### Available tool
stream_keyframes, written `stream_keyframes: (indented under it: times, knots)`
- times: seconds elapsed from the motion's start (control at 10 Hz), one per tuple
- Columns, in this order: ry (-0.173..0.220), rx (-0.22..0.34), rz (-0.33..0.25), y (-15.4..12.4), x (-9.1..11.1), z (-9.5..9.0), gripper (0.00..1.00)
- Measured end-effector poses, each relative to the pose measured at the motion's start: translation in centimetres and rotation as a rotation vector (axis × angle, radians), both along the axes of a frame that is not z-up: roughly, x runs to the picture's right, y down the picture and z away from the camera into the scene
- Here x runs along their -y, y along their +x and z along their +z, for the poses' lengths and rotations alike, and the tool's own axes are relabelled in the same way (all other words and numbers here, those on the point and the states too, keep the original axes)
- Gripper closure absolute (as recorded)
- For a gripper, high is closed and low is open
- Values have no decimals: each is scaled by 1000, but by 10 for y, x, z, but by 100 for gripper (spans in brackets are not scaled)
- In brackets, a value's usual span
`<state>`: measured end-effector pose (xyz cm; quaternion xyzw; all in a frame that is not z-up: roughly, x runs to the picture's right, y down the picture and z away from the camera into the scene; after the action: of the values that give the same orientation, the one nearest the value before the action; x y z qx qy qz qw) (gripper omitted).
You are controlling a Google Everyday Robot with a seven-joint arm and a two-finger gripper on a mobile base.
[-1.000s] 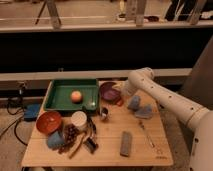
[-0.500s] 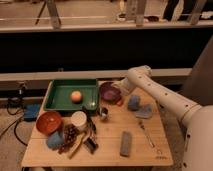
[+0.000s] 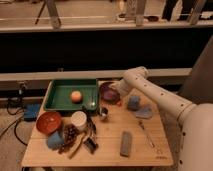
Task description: Stack bowls on top of each other
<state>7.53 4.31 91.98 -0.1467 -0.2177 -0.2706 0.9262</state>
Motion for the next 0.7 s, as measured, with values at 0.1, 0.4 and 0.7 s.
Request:
stream_keyframes:
  times: [0.1, 0.4, 0.7]
  knots:
    - [3, 1, -10, -4, -1, 2, 37]
    - [7, -16, -17, -4, -4, 4, 49]
    - [4, -27, -27, -7, -6, 7, 49]
